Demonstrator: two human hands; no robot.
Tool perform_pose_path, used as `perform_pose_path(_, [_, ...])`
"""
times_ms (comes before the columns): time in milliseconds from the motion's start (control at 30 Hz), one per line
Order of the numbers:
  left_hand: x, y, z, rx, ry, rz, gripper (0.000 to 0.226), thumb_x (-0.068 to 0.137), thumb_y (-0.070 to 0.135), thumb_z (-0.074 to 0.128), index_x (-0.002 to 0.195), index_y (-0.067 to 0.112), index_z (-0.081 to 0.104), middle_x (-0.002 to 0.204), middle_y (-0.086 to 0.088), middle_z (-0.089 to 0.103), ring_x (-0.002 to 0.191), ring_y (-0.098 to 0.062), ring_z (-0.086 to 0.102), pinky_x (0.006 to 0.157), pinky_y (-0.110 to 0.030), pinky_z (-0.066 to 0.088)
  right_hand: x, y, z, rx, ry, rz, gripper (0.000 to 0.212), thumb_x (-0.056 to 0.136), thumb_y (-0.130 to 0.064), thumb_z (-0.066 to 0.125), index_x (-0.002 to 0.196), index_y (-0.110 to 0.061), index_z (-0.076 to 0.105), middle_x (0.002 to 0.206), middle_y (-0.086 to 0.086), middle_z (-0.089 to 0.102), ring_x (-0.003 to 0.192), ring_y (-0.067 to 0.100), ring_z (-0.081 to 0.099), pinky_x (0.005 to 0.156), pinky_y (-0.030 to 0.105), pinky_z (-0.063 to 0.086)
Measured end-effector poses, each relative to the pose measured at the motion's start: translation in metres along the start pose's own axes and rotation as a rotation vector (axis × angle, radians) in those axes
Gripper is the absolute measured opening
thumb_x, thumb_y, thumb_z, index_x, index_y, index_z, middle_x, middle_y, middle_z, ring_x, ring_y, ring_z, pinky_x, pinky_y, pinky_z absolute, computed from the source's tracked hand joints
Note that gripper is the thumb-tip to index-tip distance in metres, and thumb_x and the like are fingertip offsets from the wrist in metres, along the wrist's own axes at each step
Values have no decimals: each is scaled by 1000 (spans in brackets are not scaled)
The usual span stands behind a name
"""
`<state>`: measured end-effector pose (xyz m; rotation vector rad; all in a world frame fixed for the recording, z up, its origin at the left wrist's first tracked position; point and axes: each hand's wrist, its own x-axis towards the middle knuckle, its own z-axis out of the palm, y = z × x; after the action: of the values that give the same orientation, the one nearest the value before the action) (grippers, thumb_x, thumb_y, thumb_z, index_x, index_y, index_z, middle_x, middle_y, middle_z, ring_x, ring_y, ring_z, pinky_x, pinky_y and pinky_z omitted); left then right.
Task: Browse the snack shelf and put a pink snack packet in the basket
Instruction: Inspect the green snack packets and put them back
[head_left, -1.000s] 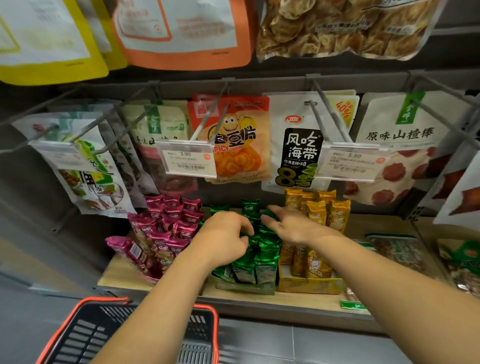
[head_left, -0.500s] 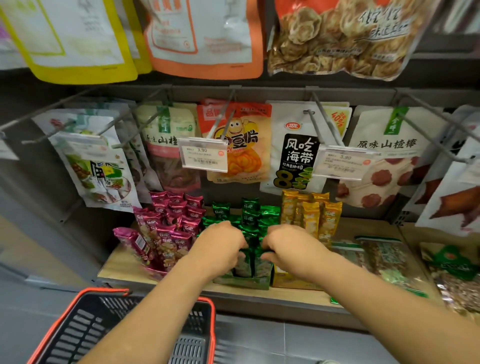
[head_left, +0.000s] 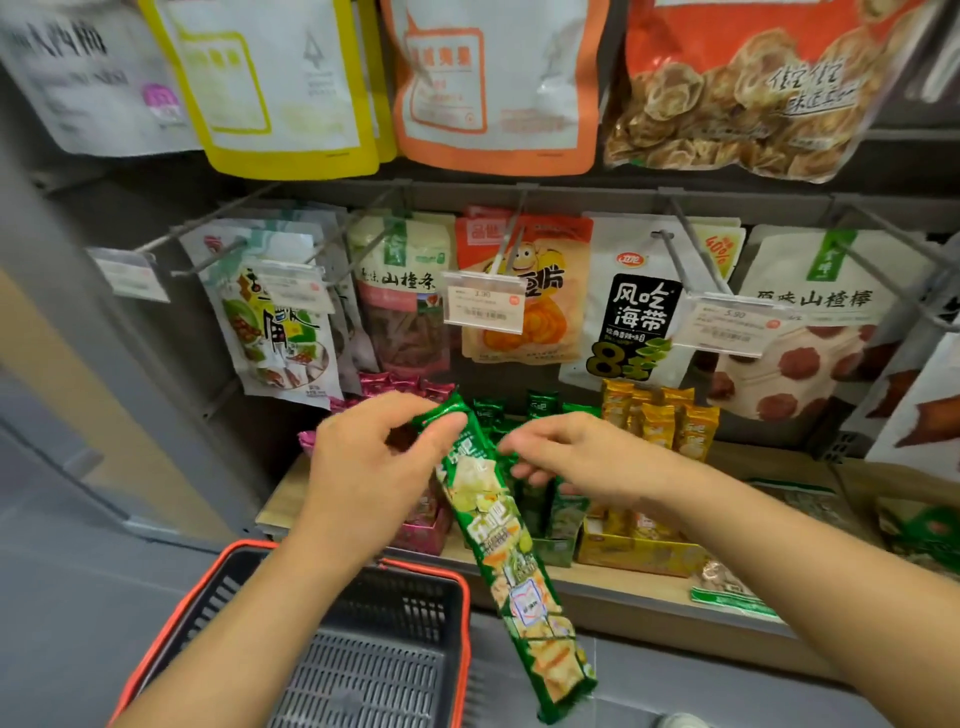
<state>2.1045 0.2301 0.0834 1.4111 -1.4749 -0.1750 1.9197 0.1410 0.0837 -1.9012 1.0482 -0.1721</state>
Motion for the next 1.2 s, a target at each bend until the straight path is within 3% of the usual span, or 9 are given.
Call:
perform_pose_path(67, [0, 2, -5, -240, 25, -202, 16, 81, 18, 75, 69, 28, 75, 61, 10, 68, 50, 2, 56, 51, -12, 43, -22, -22, 10, 271, -126, 16, 33, 91, -65, 39, 108, -48, 60, 116, -12, 68, 103, 3, 64, 81, 19, 49])
perform_pose_path(167, [4, 7, -5, -566, 11, -374, 8, 75, 22, 71, 71, 21, 78, 68, 3, 72, 59, -6, 63, 55, -19, 50, -44, -37, 28, 277, -108, -116, 49, 79, -73, 36, 122, -54, 49, 124, -32, 56, 110, -12, 55, 88, 12, 43])
perform_pose_path(300, [8, 12, -5, -869, -63, -518, 16, 73, 15, 63, 70, 15, 79, 74, -1, 74, 69, -10, 69, 61, -21, 54, -58, -36, 43, 458, 9, -112, 31, 90, -58, 44, 116, -43, 54, 87, -23, 66, 76, -2, 64, 83, 29, 55])
perform_pose_path(400, [10, 15, -10, -890, -98, -556, 16, 68, 7, 62, 62, 12, 77, 65, -1, 71, 59, -7, 66, 52, -15, 50, -64, -31, 52, 385, 105, -148, 46, 84, -66, 40, 123, -44, 53, 95, -27, 63, 83, -4, 58, 98, 45, 49])
perform_pose_path(600, [18, 2, -28, -876, -100, -628, 11, 47, 5, 77, 58, 7, 74, 60, -6, 68, 51, -10, 61, 41, -14, 42, -65, -35, 52, 298, 100, -244, 39, 90, -60, 38, 116, -36, 55, 87, -28, 62, 69, -8, 58, 73, 27, 51])
perform_pose_path(733, [19, -4, -36, -786, -184, -581, 22, 46, -9, 77, 55, 11, 73, 53, -1, 64, 42, -6, 55, 40, -13, 43, -65, -34, 48, 235, 70, -283, 43, 88, -61, 39, 111, -29, 57, 84, -8, 60, 71, 14, 56, 76, 46, 52])
perform_pose_path(900, [18, -9, -36, -793, -302, -472, 12, 58, 10, 78, 69, 15, 76, 62, -2, 66, 48, -8, 54, 42, -14, 43, -65, -27, 41, 201, 59, -306, 42, 86, -60, 41, 107, -29, 59, 97, 2, 63, 92, 24, 59, 84, 40, 47])
perform_pose_path(1033, [14, -9, -32, -735, -494, -370, 35, 68, 29, 83, 102, 19, 76, 88, -6, 69, 83, -24, 57, 71, -31, 47, -69, -19, 38, 149, 79, -270, 42, 87, -59, 41, 109, -29, 60, 91, -12, 62, 82, 3, 57, 80, 31, 47])
perform_pose_path(1200, [11, -3, -25, -678, -493, -311, 46, 60, 51, 85, 95, 22, 78, 87, -1, 72, 82, -13, 62, 72, -21, 52, -72, -15, 36, 107, 83, -247, 41, 88, -60, 43, 113, -32, 60, 92, -13, 63, 80, 2, 57, 77, 30, 48])
